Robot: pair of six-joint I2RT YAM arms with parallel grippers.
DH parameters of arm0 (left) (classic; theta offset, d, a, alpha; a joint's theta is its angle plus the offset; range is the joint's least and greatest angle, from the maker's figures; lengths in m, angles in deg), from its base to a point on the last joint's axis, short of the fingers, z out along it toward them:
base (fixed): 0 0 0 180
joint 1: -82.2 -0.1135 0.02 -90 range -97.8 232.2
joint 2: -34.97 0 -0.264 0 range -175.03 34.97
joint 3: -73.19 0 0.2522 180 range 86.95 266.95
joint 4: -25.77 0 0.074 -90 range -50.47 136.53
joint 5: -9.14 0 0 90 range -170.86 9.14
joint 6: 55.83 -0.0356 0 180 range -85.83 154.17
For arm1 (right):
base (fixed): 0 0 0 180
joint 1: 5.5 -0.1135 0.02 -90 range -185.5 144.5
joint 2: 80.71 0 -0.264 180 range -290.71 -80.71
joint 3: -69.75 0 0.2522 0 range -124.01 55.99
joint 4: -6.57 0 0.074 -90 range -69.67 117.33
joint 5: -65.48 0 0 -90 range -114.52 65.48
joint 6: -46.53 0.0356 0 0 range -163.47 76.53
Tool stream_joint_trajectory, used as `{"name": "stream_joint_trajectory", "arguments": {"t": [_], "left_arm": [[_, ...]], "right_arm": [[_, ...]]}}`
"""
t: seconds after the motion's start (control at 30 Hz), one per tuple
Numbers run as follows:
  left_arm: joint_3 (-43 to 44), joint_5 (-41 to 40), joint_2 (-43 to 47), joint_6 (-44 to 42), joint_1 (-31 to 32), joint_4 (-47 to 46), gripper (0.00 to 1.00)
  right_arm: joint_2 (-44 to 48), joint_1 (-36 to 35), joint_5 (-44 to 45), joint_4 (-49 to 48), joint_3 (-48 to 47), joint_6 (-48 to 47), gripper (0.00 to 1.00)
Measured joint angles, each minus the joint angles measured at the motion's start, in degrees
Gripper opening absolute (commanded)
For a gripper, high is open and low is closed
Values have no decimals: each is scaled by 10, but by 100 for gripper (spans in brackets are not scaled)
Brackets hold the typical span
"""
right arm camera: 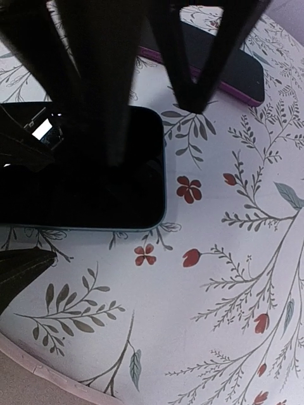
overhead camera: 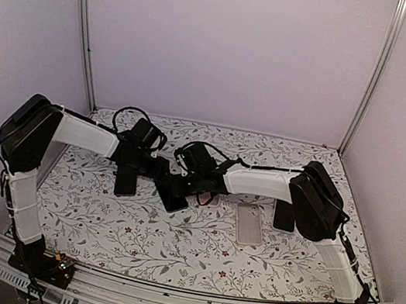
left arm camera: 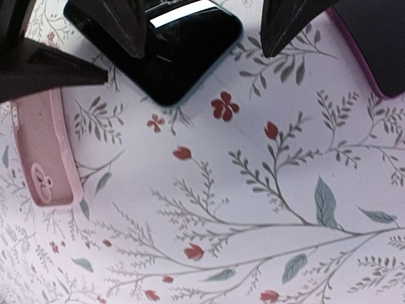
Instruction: Put the phone into the phone case
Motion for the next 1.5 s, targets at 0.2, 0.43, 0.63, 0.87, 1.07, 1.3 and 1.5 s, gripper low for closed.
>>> {"name": "stream_joint_trajectory", "arguments": {"t": [0.2, 0.43, 0.63, 0.87, 1.07, 1.3, 1.5], "left_arm": [[65, 6, -43, -15, -25, 12, 46], [56, 65, -73, -9, -26, -1, 34], [-11, 101, -34, 5, -13, -39, 29], [-87, 133, 4, 10, 18, -100, 26], [-140, 170, 32, 18, 28, -141, 27], [-189, 200, 63, 24, 43, -166, 28], [-187, 198, 63, 25, 41, -172, 29]], "right_arm": [[19, -1, 1, -6, 29, -1, 50], [71, -2, 8, 4, 94, -7, 57], [110, -2, 17, 12, 129, -16, 64], [133, -2, 19, 15, 155, -18, 68], [149, -3, 12, 15, 181, -17, 90], [162, -14, -9, 41, 209, -27, 91], [163, -26, -9, 61, 204, -48, 86]]}}
